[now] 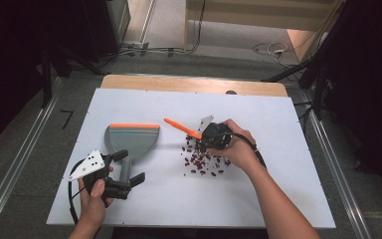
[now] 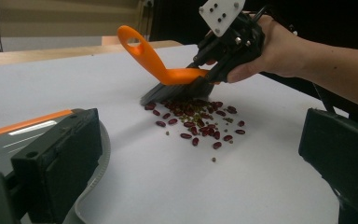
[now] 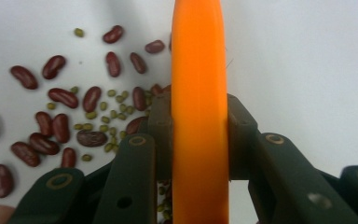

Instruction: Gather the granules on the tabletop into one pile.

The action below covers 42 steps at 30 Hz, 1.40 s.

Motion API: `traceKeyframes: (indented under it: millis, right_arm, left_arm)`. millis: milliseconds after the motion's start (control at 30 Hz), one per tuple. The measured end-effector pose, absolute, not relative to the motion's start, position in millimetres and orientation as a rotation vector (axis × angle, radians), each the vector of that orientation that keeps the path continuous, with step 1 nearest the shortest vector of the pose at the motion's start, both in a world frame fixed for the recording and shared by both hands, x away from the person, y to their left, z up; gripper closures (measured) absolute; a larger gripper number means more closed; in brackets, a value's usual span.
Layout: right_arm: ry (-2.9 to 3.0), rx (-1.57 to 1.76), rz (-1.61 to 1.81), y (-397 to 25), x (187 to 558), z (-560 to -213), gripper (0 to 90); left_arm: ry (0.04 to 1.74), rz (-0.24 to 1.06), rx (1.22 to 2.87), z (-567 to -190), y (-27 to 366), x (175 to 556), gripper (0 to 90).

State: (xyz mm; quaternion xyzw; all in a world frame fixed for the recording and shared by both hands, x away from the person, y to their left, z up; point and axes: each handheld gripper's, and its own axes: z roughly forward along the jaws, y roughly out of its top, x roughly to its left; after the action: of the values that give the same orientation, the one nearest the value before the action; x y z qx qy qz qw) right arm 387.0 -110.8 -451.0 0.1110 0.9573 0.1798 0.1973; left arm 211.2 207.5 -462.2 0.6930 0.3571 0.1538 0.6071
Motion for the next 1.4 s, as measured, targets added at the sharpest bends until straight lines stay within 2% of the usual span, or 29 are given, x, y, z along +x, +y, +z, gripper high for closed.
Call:
traceKeyframes:
  millis: [900, 1167, 1400]
  right_arm:
    - [2.72, 0.217, 0.546, -118, 365, -449, 68.5]
    - [2.678, 0.253, 0.582, -121, 374, -439, 68.8]
    - [2.647, 0.233, 0.554, -103, 386, -440, 68.8]
  left_arm:
    - [0.834, 0.355, 1.604, -463, 208, 212, 0.0]
    - [0.829, 0.357, 1.606, -463, 208, 212, 0.0]
    - [0.829, 0.357, 1.608, -464, 208, 212, 0.0]
